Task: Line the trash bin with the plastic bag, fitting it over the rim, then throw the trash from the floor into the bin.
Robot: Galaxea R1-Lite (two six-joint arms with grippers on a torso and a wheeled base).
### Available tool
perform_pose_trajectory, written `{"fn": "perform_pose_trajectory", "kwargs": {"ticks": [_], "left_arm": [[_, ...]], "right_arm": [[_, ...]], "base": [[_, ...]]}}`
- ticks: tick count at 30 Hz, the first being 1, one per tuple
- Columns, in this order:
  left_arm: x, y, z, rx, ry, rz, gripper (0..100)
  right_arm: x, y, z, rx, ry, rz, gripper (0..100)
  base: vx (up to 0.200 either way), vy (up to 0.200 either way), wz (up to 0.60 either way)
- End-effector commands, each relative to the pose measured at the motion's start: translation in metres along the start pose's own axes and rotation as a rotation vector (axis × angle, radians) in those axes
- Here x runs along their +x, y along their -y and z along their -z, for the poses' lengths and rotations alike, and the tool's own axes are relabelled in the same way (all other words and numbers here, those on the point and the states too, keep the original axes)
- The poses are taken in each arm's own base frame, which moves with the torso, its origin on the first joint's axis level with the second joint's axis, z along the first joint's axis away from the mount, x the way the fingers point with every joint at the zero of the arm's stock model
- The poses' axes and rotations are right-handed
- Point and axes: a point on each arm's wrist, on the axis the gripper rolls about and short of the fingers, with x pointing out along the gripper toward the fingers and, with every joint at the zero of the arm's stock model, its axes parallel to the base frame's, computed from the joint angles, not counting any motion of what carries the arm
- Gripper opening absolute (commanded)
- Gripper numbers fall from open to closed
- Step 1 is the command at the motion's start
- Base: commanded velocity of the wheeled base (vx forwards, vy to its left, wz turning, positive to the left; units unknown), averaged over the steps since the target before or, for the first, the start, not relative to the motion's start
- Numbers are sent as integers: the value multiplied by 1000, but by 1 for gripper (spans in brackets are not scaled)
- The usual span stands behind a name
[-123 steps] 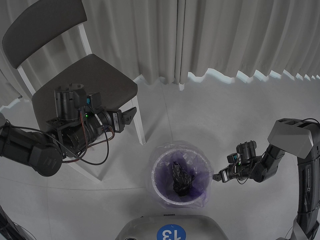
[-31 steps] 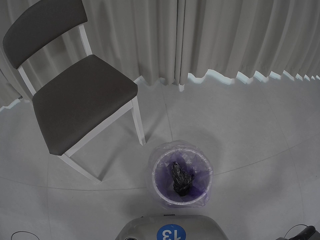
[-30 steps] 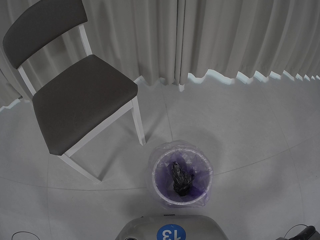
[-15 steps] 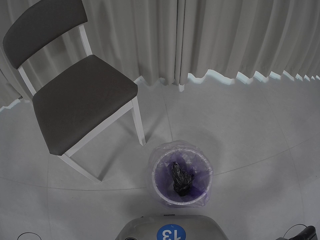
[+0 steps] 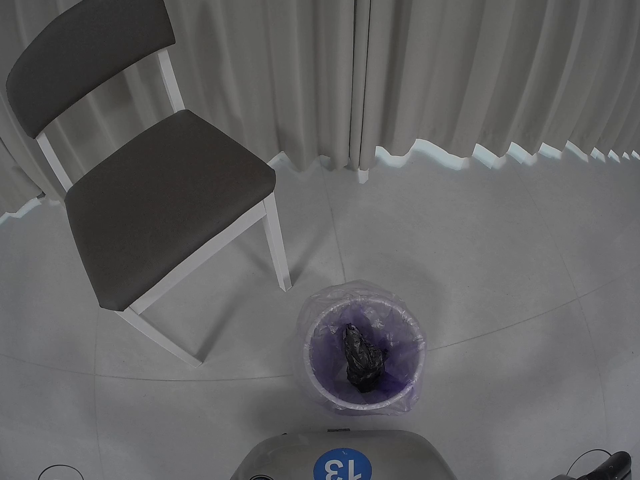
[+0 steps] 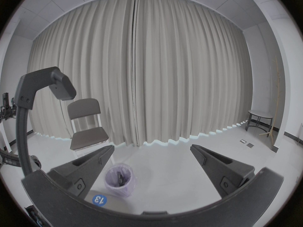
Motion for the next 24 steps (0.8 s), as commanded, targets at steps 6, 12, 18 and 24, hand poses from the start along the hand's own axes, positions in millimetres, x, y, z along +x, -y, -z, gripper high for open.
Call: {"fn": "perform_pose_trajectory", "kwargs": {"ticks": [6, 12, 18, 24], "left_arm": [[16, 21, 82, -3, -225, -58, 100], [53, 30, 153, -91, -256, -69, 100], [60, 32, 214, -5, -308, -4, 100], [59, 34, 216, -7, -352, 121, 100]], "right_arm": [[123, 3, 71, 1, 3, -11, 100], [149, 3, 101, 17, -61, -49, 100], [150, 3, 124, 21, -122, -80, 100], [145, 4, 137, 18, -105, -79, 100]], "base": [[0, 0, 0], [0, 0, 0], [0, 0, 0], [0, 0, 0]]}}
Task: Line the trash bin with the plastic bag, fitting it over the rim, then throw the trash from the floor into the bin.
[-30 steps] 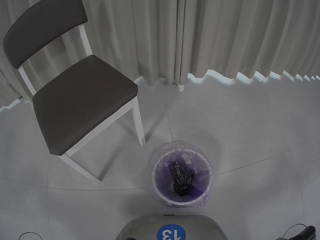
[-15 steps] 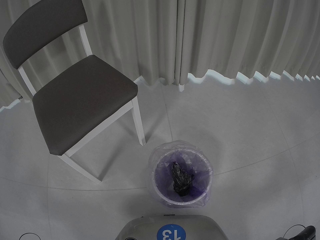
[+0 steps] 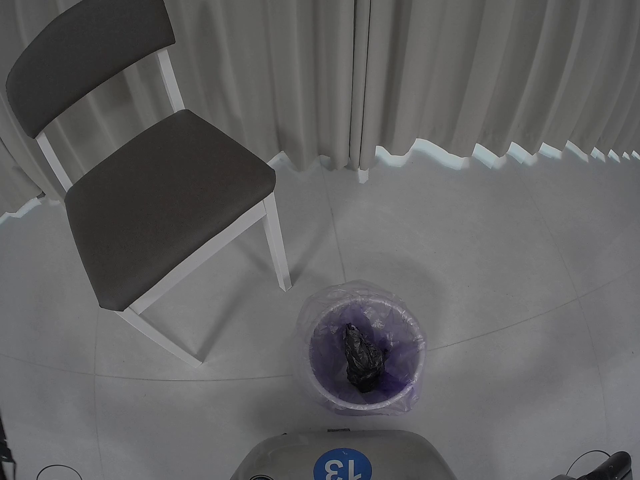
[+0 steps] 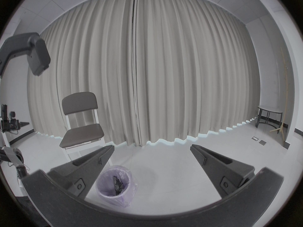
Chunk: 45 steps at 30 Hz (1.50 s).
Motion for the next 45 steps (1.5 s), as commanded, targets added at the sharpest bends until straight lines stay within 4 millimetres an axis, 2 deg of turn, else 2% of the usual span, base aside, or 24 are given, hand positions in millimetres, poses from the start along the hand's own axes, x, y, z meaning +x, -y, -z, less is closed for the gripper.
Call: {"fn": "perform_pose_trajectory", "kwargs": {"ticks": [1, 6, 10, 15, 24, 35, 45], "left_arm": [[16, 3, 58, 43, -110, 148, 100], [16, 3, 63, 87, -157, 198, 100], [16, 4, 63, 105, -152, 226, 100], [16, 4, 63, 94, -150, 224, 100], [16, 4, 63, 96, -151, 216, 100], [16, 4, 63, 65, -143, 210, 100], [16, 4, 63, 104, -140, 225, 100]], "right_arm": [[10, 2, 47, 8, -71, -24, 100], [8, 3, 66, -6, -47, -16, 100], [9, 5, 67, 1, -19, 41, 100], [7, 7, 82, 5, -167, 133, 100], [7, 5, 85, -50, -205, 41, 100], [7, 6, 85, -20, -198, 72, 100], [7, 6, 85, -24, -198, 67, 100]], "base": [[0, 0, 0], [0, 0, 0], [0, 0, 0], [0, 0, 0], [0, 0, 0], [0, 0, 0], [0, 0, 0]]}}
